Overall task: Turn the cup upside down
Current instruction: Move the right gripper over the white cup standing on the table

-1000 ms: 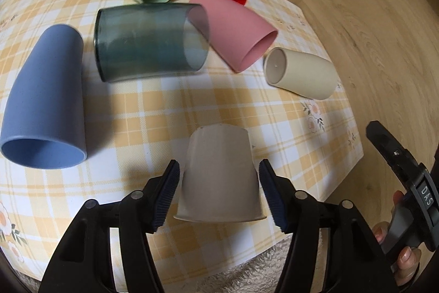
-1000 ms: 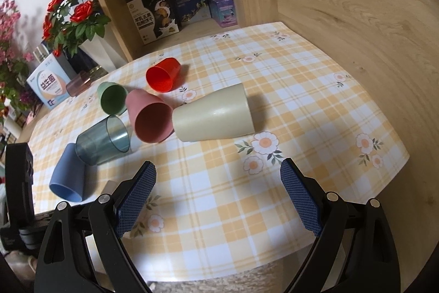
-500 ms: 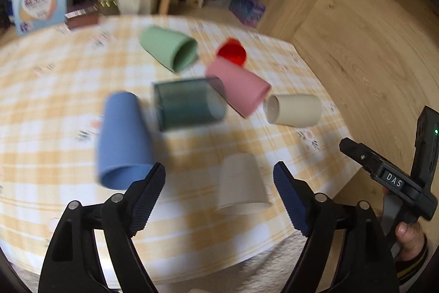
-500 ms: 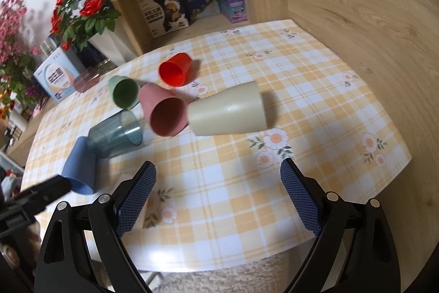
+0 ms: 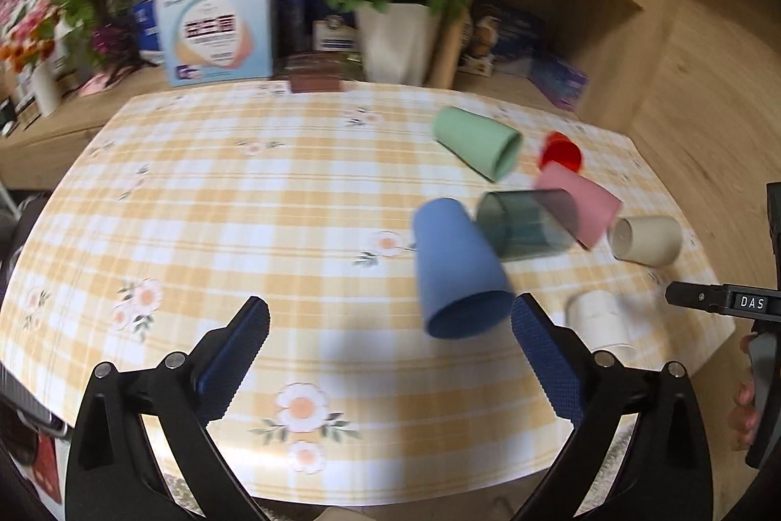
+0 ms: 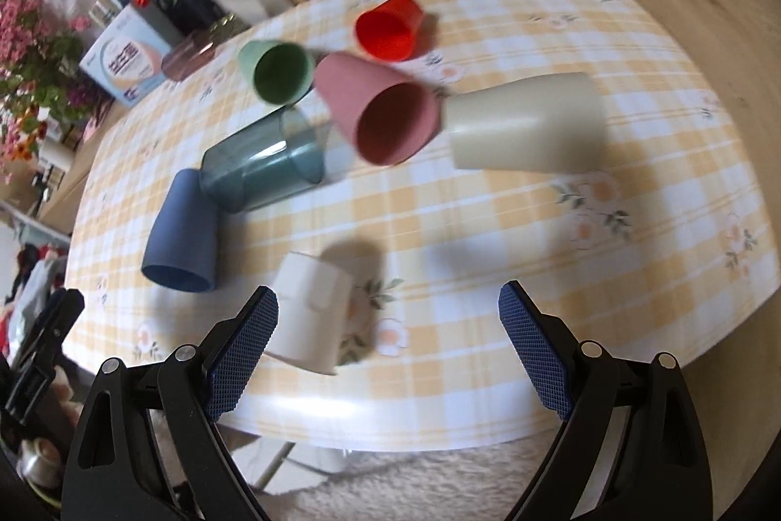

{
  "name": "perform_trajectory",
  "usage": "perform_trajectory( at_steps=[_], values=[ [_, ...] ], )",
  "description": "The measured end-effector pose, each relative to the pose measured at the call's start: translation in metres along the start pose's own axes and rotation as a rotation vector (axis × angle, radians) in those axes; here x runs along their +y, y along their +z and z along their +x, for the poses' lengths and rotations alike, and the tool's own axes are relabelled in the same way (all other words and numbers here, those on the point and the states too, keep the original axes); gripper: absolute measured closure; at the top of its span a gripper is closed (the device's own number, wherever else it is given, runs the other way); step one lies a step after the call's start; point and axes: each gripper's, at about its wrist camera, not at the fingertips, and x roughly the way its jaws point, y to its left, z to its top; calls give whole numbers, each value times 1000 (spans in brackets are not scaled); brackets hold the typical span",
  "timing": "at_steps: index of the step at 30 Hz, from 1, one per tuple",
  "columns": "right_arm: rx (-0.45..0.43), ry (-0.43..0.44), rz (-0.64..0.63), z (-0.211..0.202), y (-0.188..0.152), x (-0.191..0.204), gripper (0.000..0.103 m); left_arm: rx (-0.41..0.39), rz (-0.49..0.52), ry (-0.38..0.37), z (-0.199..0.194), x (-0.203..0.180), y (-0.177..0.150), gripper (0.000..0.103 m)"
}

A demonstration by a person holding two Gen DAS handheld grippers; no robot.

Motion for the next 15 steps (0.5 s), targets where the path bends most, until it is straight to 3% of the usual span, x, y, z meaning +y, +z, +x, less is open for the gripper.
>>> perform_trajectory(
  at_steps=[8, 15],
  values=[
    [130, 48, 56, 38, 12, 20, 14, -50, -13, 52, -10, 19, -7, 6],
    [177, 50, 70, 58, 16, 32, 14, -48, -37, 50, -8, 28, -11, 6]
  ],
)
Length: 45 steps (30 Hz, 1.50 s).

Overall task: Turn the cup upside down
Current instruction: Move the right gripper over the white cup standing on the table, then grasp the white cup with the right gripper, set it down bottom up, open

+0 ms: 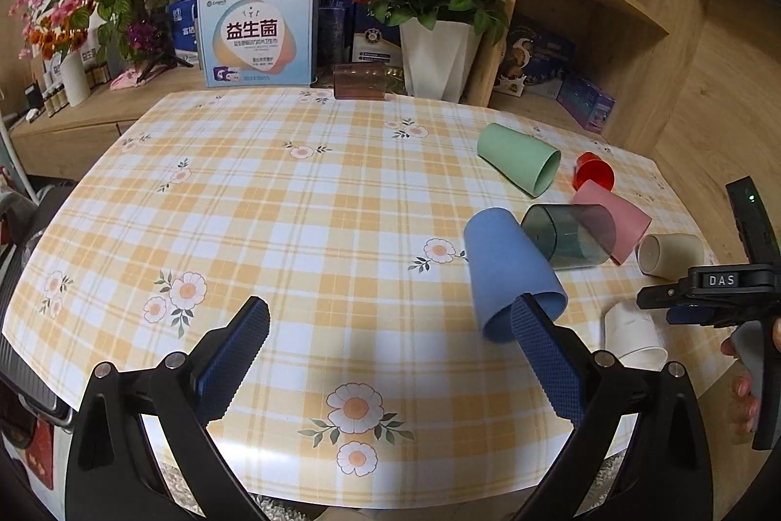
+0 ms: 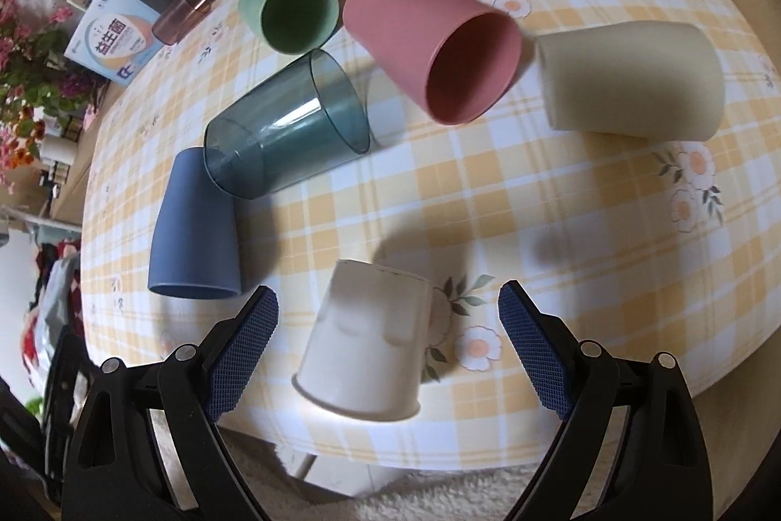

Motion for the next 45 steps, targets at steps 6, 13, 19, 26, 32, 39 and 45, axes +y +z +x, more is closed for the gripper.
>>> perform_trajectory(
  at_steps=[6, 13, 19, 26, 32, 39, 45],
  values=[
    [31, 22, 30, 12, 5, -1, 15, 1, -6, -3, 1, 0, 0, 6],
    [79, 47, 65, 27, 8, -5, 43, 11, -10, 3, 4, 0, -1, 6],
    [78, 99, 92, 29, 3, -10, 50, 9, -12, 4, 4, 0, -1, 6],
    [-25, 151, 36, 3, -5, -4, 51, 6, -10, 2, 2, -1, -1, 6],
    [-131, 130, 9, -23, -15, -13, 52, 5, -2, -1, 0, -5, -4, 6],
    [-222, 62, 23, -47, -16, -43, 53, 7, 8, -5, -1, -12, -5, 6],
    [-270, -76, -25, -58, -13, -52, 53, 6, 10, -6, -3, -14, -6, 6]
  ],
)
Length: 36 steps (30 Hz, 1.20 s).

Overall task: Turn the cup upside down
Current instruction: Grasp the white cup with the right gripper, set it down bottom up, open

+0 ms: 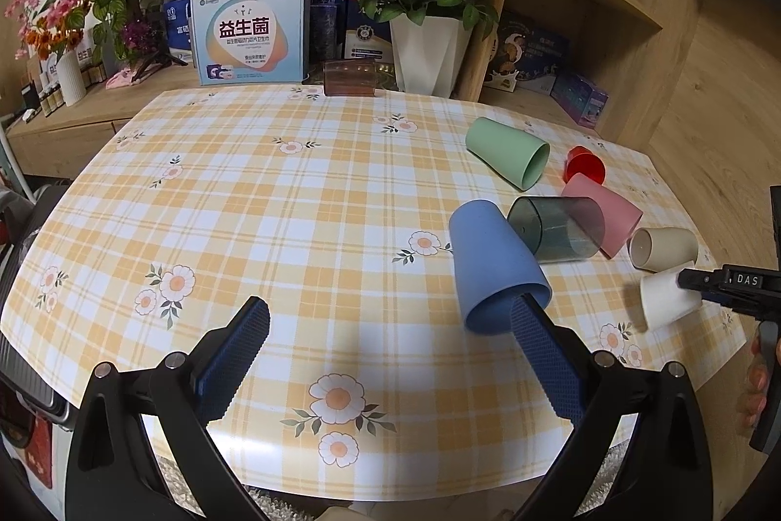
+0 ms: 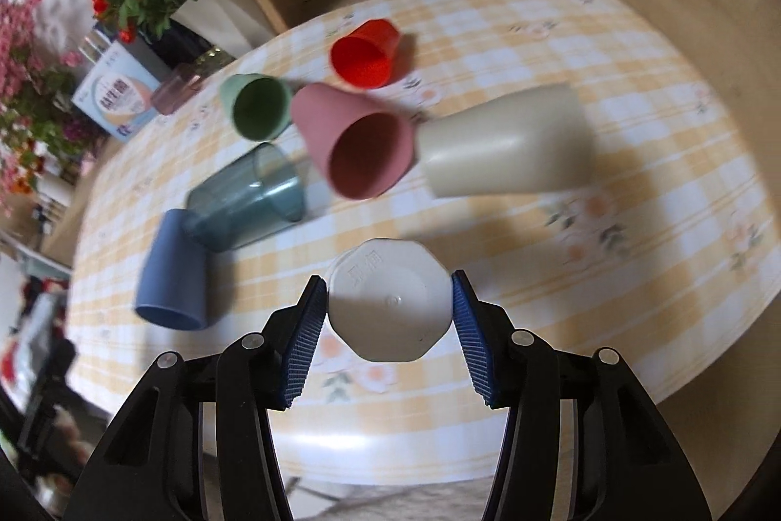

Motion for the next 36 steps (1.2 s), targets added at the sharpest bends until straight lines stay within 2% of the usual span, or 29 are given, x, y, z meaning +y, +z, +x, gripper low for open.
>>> perform_trajectory(
  at_steps=[5, 10, 21, 27, 33, 36],
  values=[
    [-4, -108, -95, 4, -2, 5, 53, 1, 1, 0, 0, 0, 0, 6],
    [2, -152, -176, 12, -8, 20, 53, 1, 0, 2, 0, -1, 0, 6],
    [25, -177, -301, 26, -17, 54, 53, 4, -3, 4, 0, 0, -1, 6],
    [29, -177, -274, 29, -13, 55, 52, 3, -11, 9, 0, 3, -1, 6],
    [-9, -155, -246, 11, -6, 54, 52, -14, 1, 19, -6, 2, 7, 6],
    [-48, -122, -237, -7, -1, 56, 44, -38, 14, 22, -15, 0, 15, 6]
  ],
)
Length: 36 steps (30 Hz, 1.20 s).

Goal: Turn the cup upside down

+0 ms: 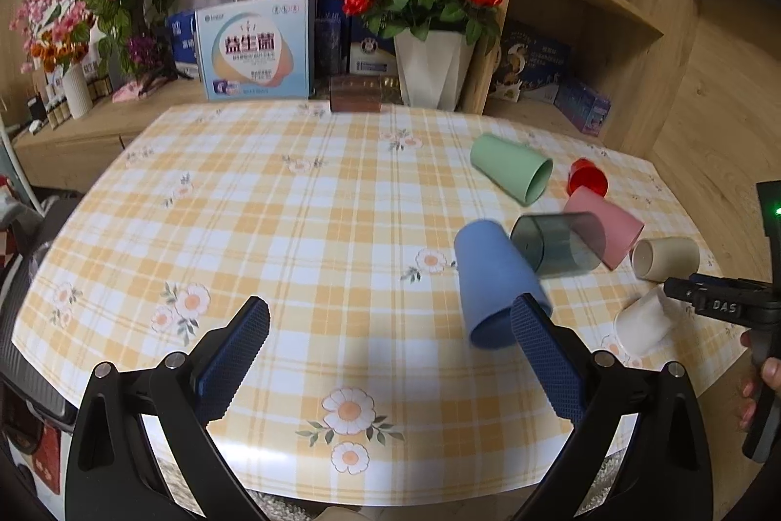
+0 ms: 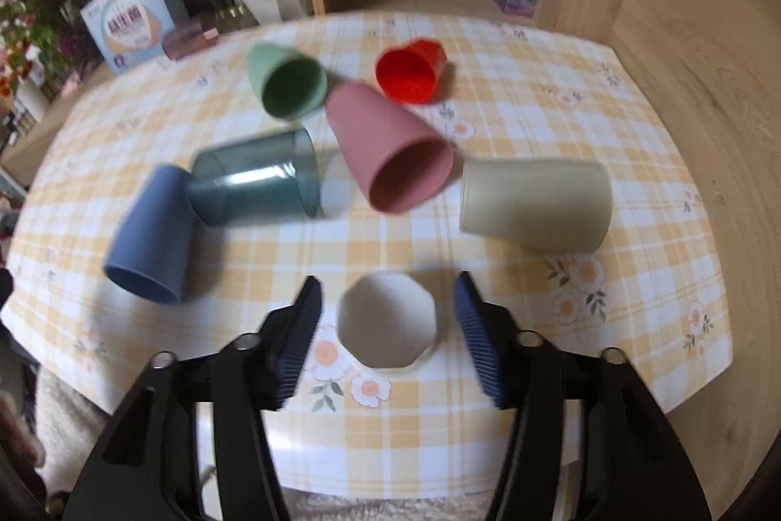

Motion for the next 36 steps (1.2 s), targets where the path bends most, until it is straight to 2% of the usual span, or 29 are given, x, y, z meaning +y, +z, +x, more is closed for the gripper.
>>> perform_trajectory(
  at_steps=[6, 8, 13, 18, 28, 36],
  values=[
    [-143, 39, 24, -54, 8, -1, 29, -80, 34, -2, -33, -5, 21, 6],
    [-206, 64, 34, -75, 7, -2, 15, -114, 48, -1, -49, -7, 28, 6],
    [-356, 85, 30, -122, -2, -1, 15, -185, 74, -5, -83, -15, 39, 6],
    [-423, 102, 29, -156, -13, 0, 15, -228, 84, 1, -109, -23, 44, 6],
    [-500, 110, 33, -196, -26, 0, 15, -307, 120, -28, -147, -38, 52, 6],
    [-516, 105, 32, -203, -28, 2, 15, -310, 117, -44, -151, -41, 54, 6]
  ],
)
